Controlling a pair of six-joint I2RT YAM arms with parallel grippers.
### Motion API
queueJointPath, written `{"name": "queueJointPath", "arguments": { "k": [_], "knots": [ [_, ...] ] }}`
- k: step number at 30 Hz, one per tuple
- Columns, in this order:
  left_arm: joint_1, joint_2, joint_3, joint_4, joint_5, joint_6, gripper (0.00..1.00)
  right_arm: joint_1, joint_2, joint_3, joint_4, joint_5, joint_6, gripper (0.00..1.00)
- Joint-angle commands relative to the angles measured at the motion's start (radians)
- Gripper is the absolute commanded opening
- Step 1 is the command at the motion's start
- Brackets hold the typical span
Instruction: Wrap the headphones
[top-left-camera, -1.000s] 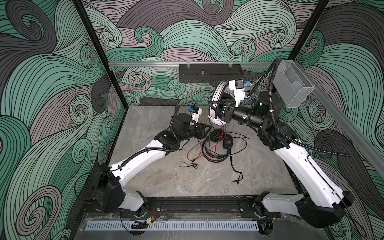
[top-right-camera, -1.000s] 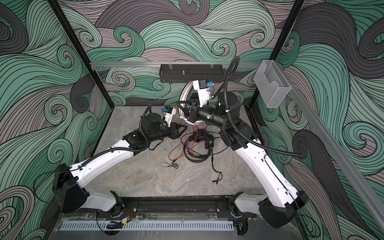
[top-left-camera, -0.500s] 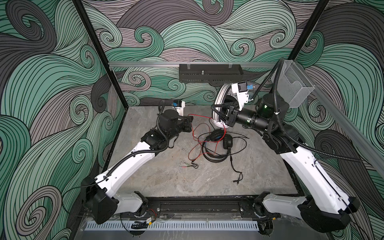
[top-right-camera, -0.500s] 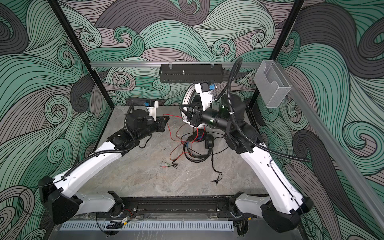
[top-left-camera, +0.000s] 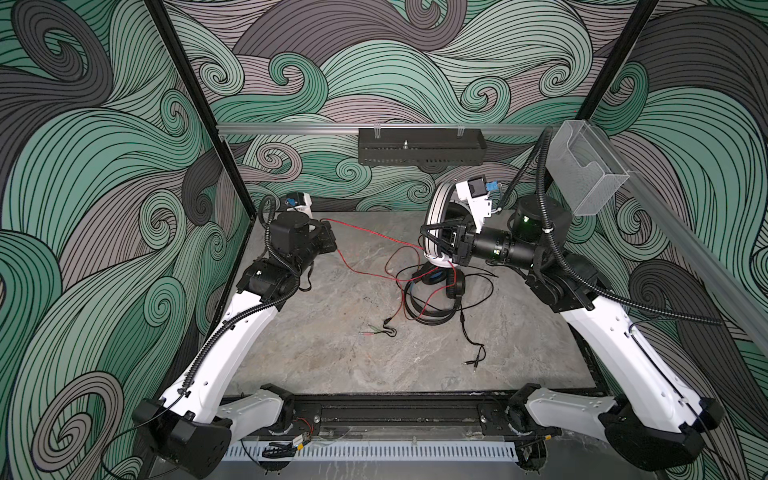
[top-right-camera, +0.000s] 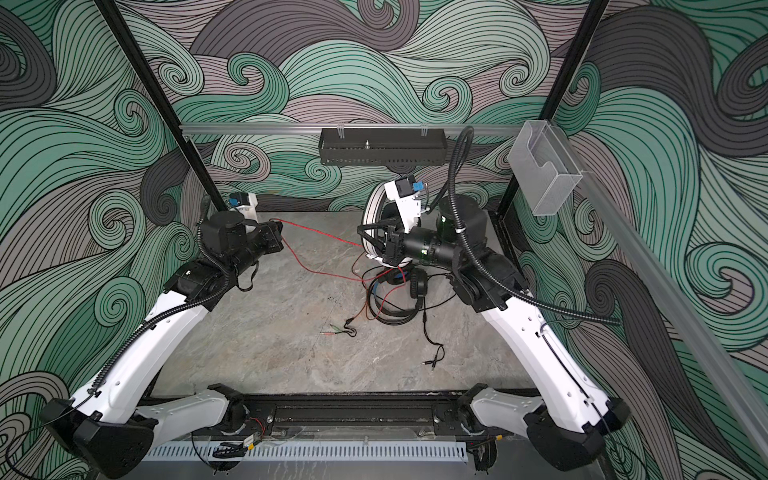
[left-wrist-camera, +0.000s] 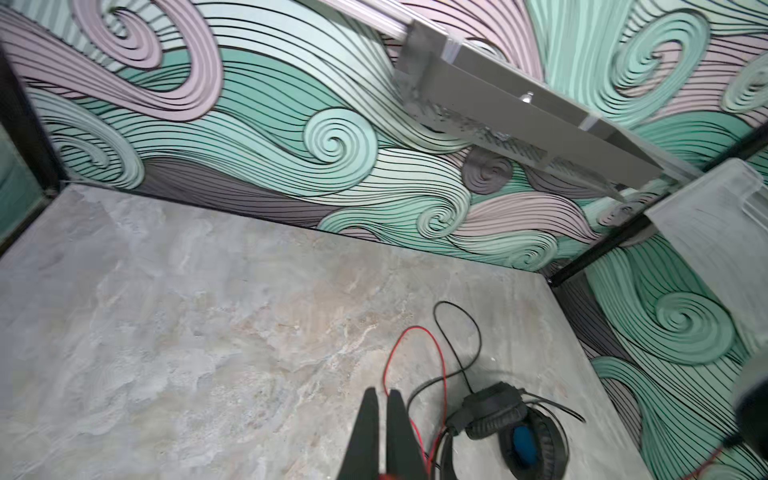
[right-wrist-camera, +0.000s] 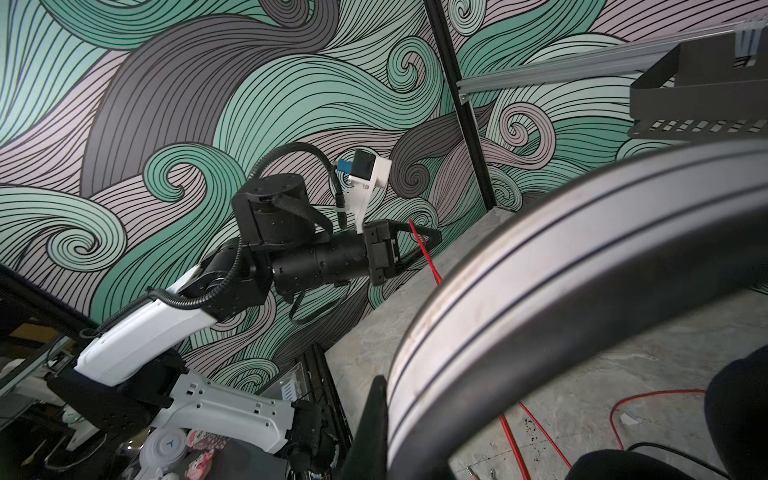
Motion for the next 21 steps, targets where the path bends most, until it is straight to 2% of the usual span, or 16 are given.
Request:
{"name": "queueJointPath", "arguments": {
  "k": [1, 6, 9, 14, 21],
  "knots": [
    [0.066, -0.044, 0.020, -0.072, -0.074, -0.009, 0.00, -0.001, -0.035, 0.021, 0.109, -0.108, -0.040, 0.00],
    [0.176, -0.058, 0.030, -0.190, -0.188, -0.070, 0.00, -0.008, -0.054, 0.016, 0.104, -0.119, -0.065, 0.00],
    [0.244, -0.069, -0.002, -0.206, -0.174, -0.110, 0.00, -0.020, -0.057, 0.018, 0.101, -0.122, -0.069, 0.00],
    [0.286, -0.075, -0.046, -0.220, -0.207, -0.145, 0.00, -0.040, -0.071, 0.029, 0.082, -0.110, -0.090, 0.00],
    [0.350, -0.074, -0.068, -0.247, -0.271, -0.173, 0.00, -0.125, -0.088, 0.059, 0.059, -0.129, -0.101, 0.00]
  ]
}}
